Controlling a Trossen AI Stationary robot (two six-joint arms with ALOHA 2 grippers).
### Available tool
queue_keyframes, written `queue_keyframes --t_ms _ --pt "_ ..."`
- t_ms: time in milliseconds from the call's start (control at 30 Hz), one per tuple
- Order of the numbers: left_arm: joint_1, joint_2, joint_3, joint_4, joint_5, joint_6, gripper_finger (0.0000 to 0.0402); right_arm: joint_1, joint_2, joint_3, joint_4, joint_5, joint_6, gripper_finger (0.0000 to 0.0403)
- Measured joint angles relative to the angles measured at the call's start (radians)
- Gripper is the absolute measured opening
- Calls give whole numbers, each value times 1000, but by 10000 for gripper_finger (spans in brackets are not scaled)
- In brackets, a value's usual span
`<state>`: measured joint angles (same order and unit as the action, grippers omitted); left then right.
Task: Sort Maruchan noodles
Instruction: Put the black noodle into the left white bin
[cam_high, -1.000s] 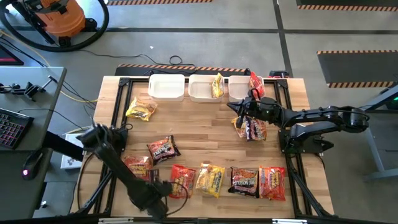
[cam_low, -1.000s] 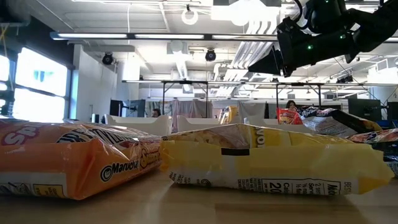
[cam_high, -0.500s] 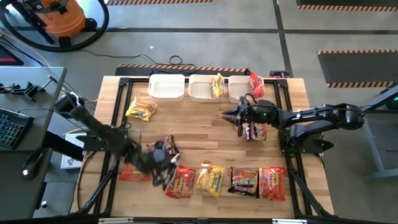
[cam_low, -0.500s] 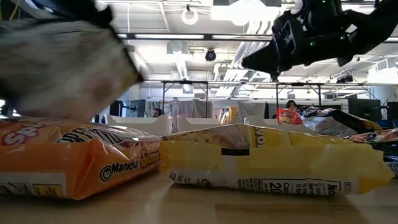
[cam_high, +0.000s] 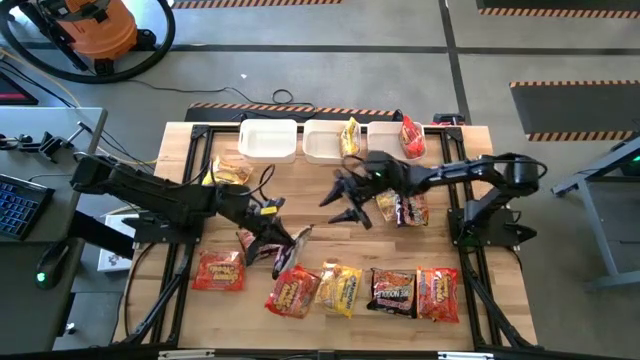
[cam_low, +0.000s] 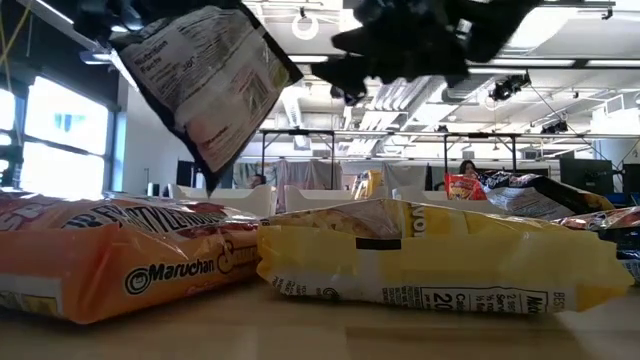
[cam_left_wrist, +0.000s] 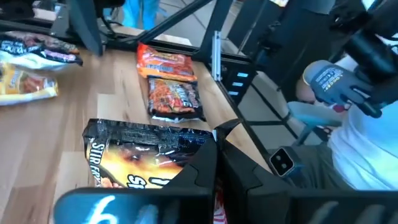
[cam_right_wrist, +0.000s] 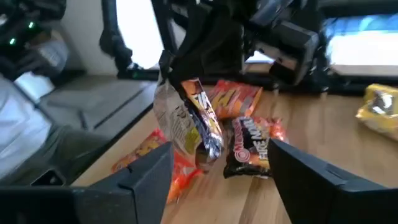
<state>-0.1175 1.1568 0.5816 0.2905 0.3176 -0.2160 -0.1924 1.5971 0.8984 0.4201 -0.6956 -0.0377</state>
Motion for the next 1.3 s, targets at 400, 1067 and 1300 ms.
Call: queue_keyframes --t_ms 400,1067,1300 --pt "84 3 5 -4 17 37 0 -4 259 416 -382 -262 -144 252" --pt "189 3 5 20 68 62 0 50 379 497 -382 -187 -200 235" --pt "189 3 5 38 67 61 0 48 393 496 -379 -178 -190 148"
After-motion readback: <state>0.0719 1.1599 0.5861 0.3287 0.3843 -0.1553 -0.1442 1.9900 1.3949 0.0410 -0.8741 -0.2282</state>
